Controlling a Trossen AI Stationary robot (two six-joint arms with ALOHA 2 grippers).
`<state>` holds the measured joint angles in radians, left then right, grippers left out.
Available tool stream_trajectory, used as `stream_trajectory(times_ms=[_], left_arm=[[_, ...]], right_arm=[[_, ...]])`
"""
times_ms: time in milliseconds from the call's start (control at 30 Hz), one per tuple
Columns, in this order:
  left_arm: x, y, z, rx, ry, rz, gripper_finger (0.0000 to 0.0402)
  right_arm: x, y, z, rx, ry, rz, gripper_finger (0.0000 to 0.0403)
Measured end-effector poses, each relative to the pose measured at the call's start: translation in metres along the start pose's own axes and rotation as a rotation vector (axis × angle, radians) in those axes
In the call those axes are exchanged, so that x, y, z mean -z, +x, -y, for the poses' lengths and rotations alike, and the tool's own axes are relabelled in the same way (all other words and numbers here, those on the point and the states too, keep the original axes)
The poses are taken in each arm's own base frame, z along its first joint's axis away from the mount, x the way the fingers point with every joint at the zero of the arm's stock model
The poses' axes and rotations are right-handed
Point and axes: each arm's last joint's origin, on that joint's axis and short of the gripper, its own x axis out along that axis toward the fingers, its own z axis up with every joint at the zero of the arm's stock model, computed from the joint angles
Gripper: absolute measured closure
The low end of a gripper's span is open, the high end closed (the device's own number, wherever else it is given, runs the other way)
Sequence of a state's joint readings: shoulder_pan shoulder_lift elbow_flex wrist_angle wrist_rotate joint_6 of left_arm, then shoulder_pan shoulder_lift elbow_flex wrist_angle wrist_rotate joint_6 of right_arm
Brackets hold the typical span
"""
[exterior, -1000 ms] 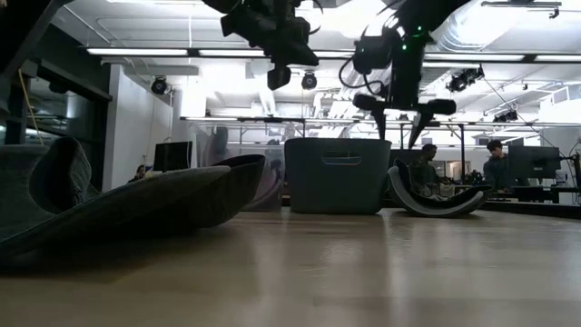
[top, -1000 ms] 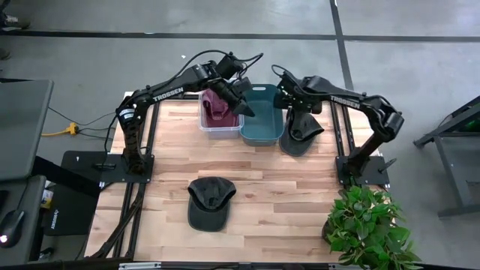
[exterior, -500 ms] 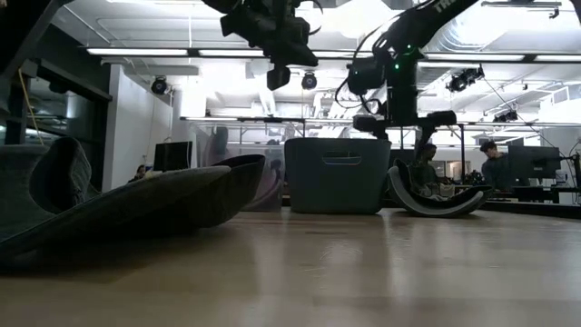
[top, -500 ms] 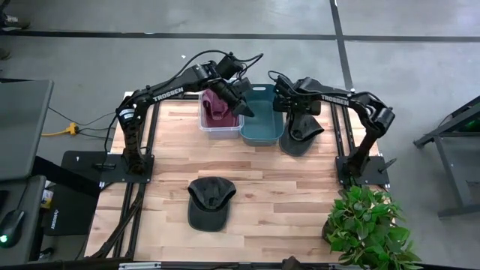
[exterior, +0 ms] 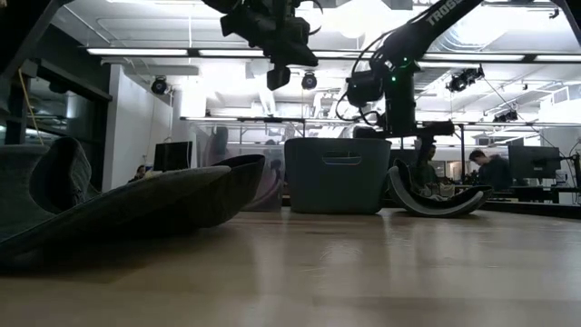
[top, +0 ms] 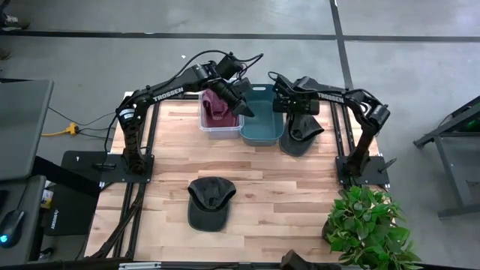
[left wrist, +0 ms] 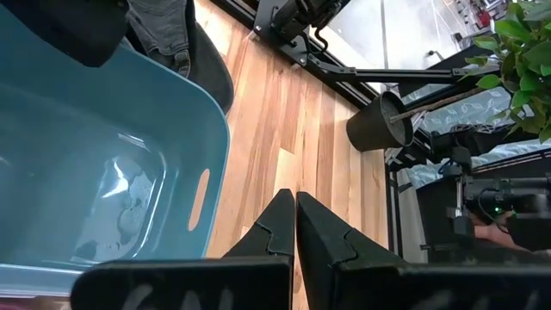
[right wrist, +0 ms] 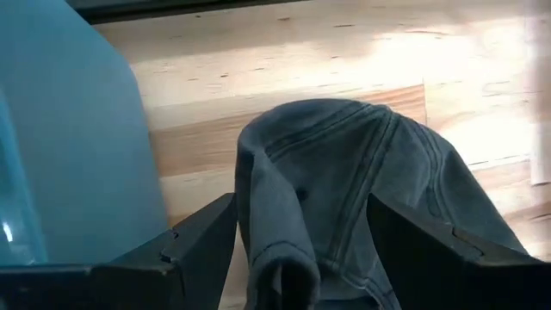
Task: Pick & Place hat
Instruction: Put the top right black cap into the green bin
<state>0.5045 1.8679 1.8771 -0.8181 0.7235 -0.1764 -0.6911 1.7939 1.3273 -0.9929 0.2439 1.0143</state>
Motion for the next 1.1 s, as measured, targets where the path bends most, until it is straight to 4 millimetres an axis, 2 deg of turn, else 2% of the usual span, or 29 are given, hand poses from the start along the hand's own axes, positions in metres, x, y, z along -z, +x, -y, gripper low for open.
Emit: stream_trajectory(times_ms=[267,633,867,1100], left_arm=[[0.0,0.0001,0.0,0.0,0.0,0.0,0.0402],[0.0,0.0,0.0,0.001,0.0,0.0,0.0402],[0.0001,0.0001,-0.0001,0.0,-0.001,0.0,0.0402],[0.0001,0.0001,-0.0001,0.0,-0.001,0.0,0.0402]], right_arm=[[-0.0073,0.0026,0.0027,-0.038,0.003,-0.039,0.0158],[-0.0062,0.0025,0.0024,-0.058,-0.03,-0.074,0.0226],[-0.005,0.0025,0.0039,-0.047,-0.053,-0.091,0.0288],[-0.0037,0.0023,0.0043,-0.051,-0.102,-0.109,0.0381]])
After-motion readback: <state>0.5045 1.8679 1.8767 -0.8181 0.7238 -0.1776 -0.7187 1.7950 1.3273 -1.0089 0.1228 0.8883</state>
